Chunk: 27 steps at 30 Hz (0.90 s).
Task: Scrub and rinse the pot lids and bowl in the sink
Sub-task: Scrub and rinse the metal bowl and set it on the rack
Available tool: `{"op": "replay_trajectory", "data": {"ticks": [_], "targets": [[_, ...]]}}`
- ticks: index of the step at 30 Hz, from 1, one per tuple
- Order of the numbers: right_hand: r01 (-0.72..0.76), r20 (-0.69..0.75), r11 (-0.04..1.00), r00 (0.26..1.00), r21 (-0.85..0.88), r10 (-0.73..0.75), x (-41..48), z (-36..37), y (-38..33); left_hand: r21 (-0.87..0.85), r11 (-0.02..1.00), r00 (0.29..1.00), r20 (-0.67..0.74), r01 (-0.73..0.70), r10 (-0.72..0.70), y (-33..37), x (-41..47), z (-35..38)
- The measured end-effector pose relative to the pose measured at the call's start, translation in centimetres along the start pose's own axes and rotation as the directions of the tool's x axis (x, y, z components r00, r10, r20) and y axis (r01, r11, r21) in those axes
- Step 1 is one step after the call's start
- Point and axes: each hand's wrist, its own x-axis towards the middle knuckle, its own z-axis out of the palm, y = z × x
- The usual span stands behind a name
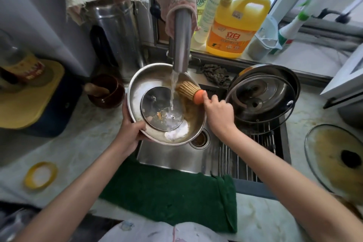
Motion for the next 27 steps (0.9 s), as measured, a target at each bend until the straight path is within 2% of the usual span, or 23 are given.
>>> {"op": "replay_trajectory", "data": {"ticks": [2,4,6,8,9,11,13,14,16,18,19,22,25,27], "targets": [[0.065,-0.05,0.989,0.997,0.133,-0.058,-0.1,0.7,-0.2,-0.019,0.999,0.999,0.005,0.032,-0.032,0.2,0.0,-0.1],[0.212,-0.06,0.955,0.977,0.209,-0.204,-0.4,0.4,-0.6,-0.004,0.999,0.999,0.011,0.043,-0.043,0.4,0.0,-0.3],[0.401,-0.031,0.867,0.911,0.296,-0.411,-1.5,0.2,-0.8,-0.009,0.998,0.998,0.013,0.054,-0.054,0.4,0.0,-0.4],[0.474,0.013,0.84,0.869,0.265,-0.494,-1.9,-0.6,-0.2,-0.038,0.996,0.997,0.003,0.075,-0.075,0.2,-0.2,-0.6],[0.445,0.032,0.873,0.887,0.199,-0.46,-1.5,-0.7,0.2,-0.047,0.995,0.996,0.0,0.085,-0.085,0.1,-0.3,-0.6],[0.29,0.03,0.954,0.956,0.082,-0.293,-0.3,-1.5,0.7,-0.051,0.994,0.996,0.003,0.092,-0.092,0.0,-0.3,-0.7],[0.151,0.033,0.985,0.988,0.084,-0.154,0.3,-2.2,0.2,-0.045,0.994,0.995,0.015,0.096,-0.096,-0.1,-0.1,-0.7],[0.167,0.096,0.971,0.978,0.171,-0.185,0.1,-2.5,-0.3,-0.049,0.994,0.995,0.024,0.096,-0.095,0.0,0.0,-0.6],[0.29,0.191,0.893,0.909,0.345,-0.369,-1.3,-2.2,-0.7,-0.068,0.994,0.996,0.027,0.086,-0.085,0.1,0.1,-0.6],[0.395,0.177,0.859,0.867,0.327,-0.466,-1.7,-2.7,0.7,-0.065,0.995,0.997,0.034,0.073,-0.071,0.2,0.3,-0.9],[0.375,0.169,0.882,0.886,0.287,-0.432,-1.5,-2.9,1.6,-0.053,0.996,0.997,0.041,0.072,-0.07,0.2,0.4,-1.0],[0.184,0.033,0.974,0.981,0.129,-0.19,-0.8,-2.8,2.2,-0.008,0.997,0.994,0.08,0.079,-0.078,0.1,0.3,-0.8],[0.047,0.017,0.975,0.998,0.217,-0.052,-1.3,-2.3,-0.9,-0.001,0.997,0.989,0.122,0.079,-0.078,0.5,0.2,-0.6],[0.056,-0.008,0.969,0.998,0.241,-0.055,-1.7,-2.5,-2.1,0.008,0.997,0.989,0.124,0.082,-0.083,0.9,0.2,-0.7]]}}
